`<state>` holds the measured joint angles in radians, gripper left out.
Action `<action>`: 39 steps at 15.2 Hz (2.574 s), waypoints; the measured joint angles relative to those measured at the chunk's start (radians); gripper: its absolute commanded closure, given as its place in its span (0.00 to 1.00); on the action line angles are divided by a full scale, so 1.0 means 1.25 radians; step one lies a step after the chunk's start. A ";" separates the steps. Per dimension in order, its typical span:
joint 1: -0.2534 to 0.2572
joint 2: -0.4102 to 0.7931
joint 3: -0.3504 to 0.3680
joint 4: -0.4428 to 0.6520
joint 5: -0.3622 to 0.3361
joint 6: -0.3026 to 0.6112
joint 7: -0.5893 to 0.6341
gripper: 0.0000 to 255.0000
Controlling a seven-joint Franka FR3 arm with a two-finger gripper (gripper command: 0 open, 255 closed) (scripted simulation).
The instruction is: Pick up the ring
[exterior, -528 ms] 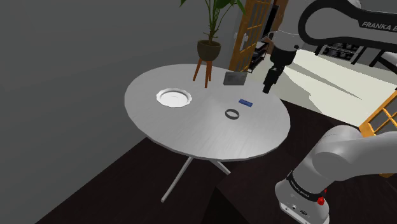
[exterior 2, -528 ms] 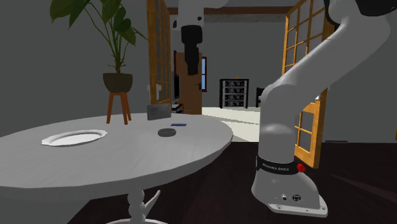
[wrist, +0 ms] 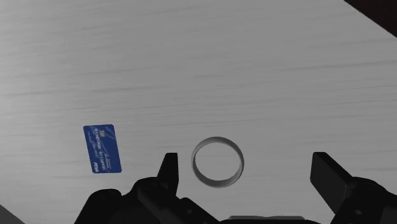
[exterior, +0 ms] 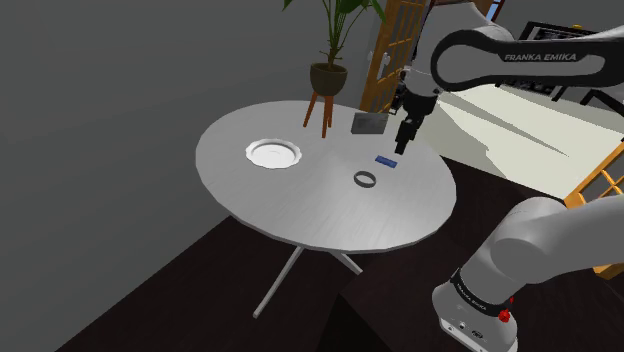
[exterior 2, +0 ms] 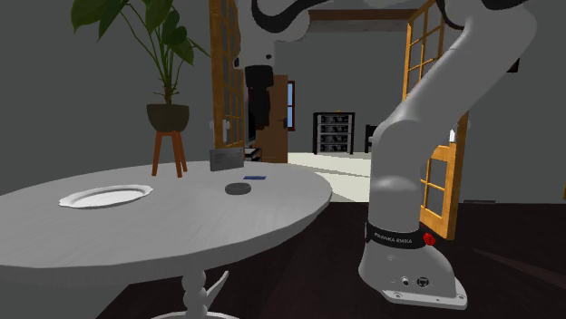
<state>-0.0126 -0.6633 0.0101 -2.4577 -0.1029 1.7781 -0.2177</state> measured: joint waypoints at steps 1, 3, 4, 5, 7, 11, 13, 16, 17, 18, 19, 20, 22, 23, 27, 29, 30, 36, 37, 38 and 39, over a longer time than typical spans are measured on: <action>0.000 0.017 -0.004 -0.015 -0.002 0.029 -0.005 0.00; -0.002 0.070 -0.017 -0.015 -0.007 0.076 -0.021 0.00; -0.004 0.097 -0.024 -0.016 -0.011 0.102 -0.031 0.00; -0.006 0.127 -0.030 -0.014 -0.013 0.127 -0.039 0.00; -0.010 0.181 -0.045 -0.011 -0.019 0.174 -0.060 0.00; -0.012 0.302 -0.064 0.008 -0.020 0.264 -0.091 0.00; -0.012 0.359 -0.070 0.026 -0.018 0.298 -0.105 0.00; -0.013 0.395 -0.073 0.028 -0.018 0.331 -0.110 0.00; -0.014 0.405 -0.075 0.027 -0.019 0.342 -0.112 0.00; -0.014 0.413 -0.075 0.021 -0.019 0.356 -0.111 0.00; -0.014 0.420 -0.075 0.015 -0.020 0.369 -0.109 0.00; -0.014 0.426 -0.075 0.012 -0.020 0.378 -0.108 0.00; -0.015 0.437 -0.075 0.007 -0.021 0.393 -0.107 1.00; -0.015 0.439 -0.076 0.007 -0.021 0.396 -0.107 1.00; -0.015 0.440 -0.076 0.007 -0.021 0.399 -0.108 1.00; -0.015 0.440 -0.076 0.007 -0.021 0.399 -0.108 1.00; -0.015 0.441 -0.076 0.007 -0.021 0.399 -0.108 1.00; -0.014 0.418 -0.075 0.019 -0.019 0.364 -0.109 1.00; -0.014 0.409 -0.075 0.021 -0.019 0.353 -0.111 1.00; -0.014 0.403 -0.075 0.027 -0.019 0.341 -0.112 1.00; -0.014 0.399 -0.075 0.033 -0.018 0.331 -0.114 1.00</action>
<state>-0.0307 -0.1644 -0.0839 -2.4162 -0.1257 2.1918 -0.3602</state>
